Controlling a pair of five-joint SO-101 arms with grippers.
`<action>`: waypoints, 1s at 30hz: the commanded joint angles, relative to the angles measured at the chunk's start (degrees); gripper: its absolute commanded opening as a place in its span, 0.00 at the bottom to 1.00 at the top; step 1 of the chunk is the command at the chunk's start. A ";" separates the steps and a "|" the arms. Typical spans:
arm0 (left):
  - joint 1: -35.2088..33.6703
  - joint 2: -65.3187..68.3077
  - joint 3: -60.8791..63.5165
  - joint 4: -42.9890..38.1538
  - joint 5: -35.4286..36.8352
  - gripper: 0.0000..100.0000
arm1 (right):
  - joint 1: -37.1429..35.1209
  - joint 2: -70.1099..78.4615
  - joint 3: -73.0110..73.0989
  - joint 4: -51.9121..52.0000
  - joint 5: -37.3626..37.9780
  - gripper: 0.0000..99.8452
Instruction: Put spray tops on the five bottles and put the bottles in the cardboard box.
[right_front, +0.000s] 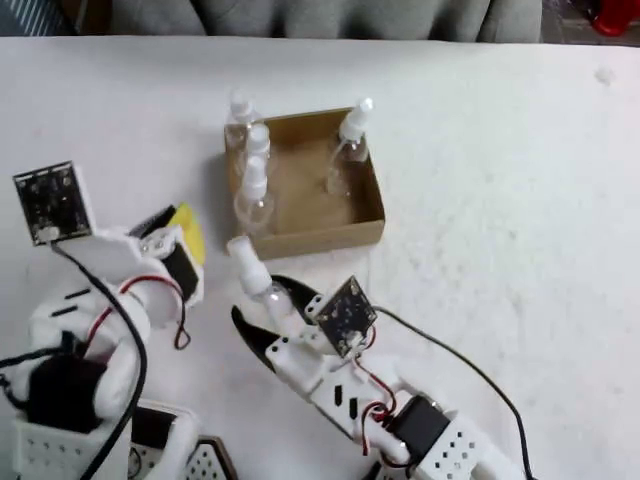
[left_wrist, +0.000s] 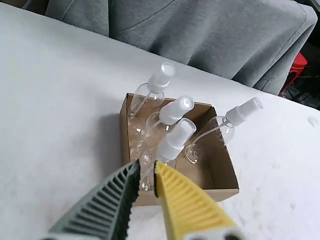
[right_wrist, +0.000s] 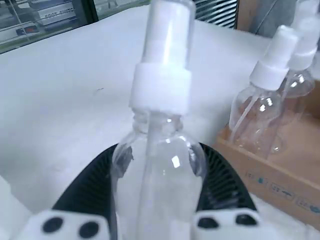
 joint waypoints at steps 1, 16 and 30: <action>-0.57 1.98 4.57 -8.09 0.79 0.05 | -1.27 -0.75 -5.98 3.47 -1.76 0.02; 5.85 1.80 0.53 2.20 -8.26 0.05 | 3.03 -10.86 -4.04 5.49 -1.85 0.02; 19.12 -18.33 14.86 -4.22 -12.31 0.05 | 1.45 -10.86 -4.13 5.85 -1.67 0.02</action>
